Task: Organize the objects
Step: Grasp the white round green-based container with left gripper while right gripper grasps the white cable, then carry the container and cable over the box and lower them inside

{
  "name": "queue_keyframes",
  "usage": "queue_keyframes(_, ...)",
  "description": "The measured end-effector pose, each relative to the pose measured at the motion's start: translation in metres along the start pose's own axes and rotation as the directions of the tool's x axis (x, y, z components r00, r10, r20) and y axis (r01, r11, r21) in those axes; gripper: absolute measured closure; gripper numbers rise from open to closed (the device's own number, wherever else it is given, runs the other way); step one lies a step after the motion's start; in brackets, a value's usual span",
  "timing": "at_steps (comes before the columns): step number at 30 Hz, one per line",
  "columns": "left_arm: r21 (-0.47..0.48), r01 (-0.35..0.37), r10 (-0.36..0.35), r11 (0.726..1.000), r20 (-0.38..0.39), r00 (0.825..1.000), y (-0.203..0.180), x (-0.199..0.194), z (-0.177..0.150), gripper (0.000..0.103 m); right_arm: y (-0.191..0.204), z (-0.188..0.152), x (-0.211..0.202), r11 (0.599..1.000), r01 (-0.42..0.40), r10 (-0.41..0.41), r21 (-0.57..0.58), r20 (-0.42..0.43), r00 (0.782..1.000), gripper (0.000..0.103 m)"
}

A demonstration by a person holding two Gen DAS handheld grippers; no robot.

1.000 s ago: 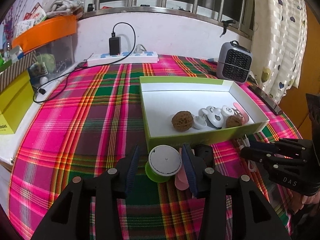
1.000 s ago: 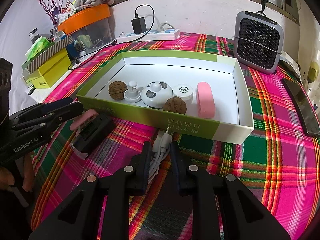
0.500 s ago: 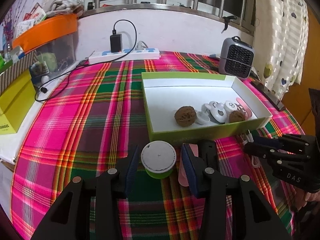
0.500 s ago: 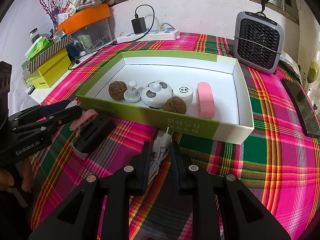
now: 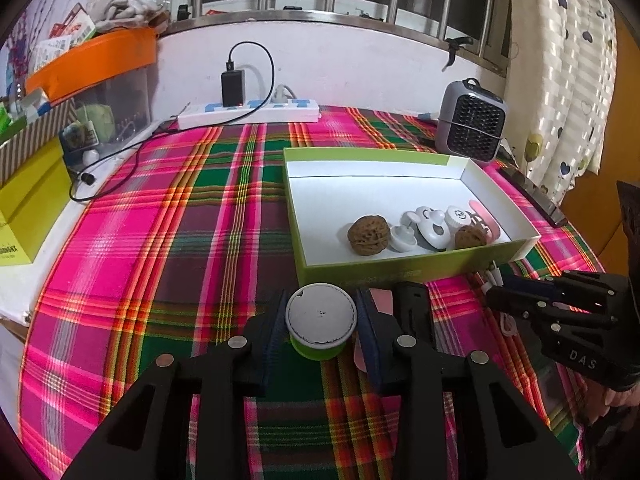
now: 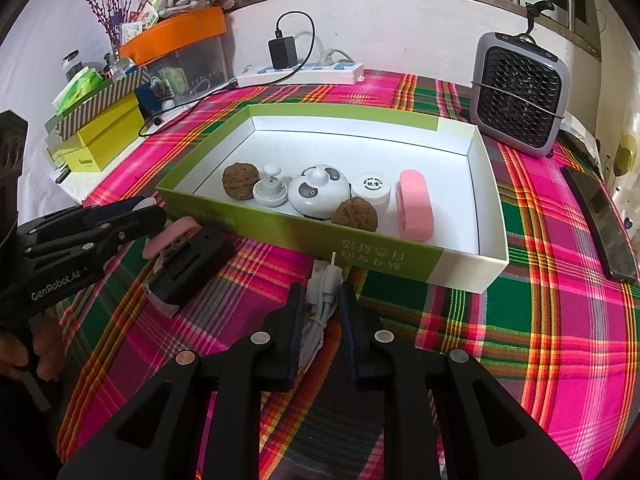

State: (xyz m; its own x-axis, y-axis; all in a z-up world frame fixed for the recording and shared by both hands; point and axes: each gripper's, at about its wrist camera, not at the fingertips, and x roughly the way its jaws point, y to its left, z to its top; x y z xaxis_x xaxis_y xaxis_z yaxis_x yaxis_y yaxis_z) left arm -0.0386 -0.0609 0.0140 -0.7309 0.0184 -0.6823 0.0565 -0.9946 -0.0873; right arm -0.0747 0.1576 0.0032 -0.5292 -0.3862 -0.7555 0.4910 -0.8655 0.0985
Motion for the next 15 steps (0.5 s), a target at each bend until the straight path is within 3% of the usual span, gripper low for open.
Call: queue_keyframes(15,0.002,0.03,-0.03,1.0,0.077,0.997,-0.009,-0.032,0.002,0.071,0.003,-0.004,-0.027,1.0,-0.003,0.004,-0.008,0.086,0.996,0.085)
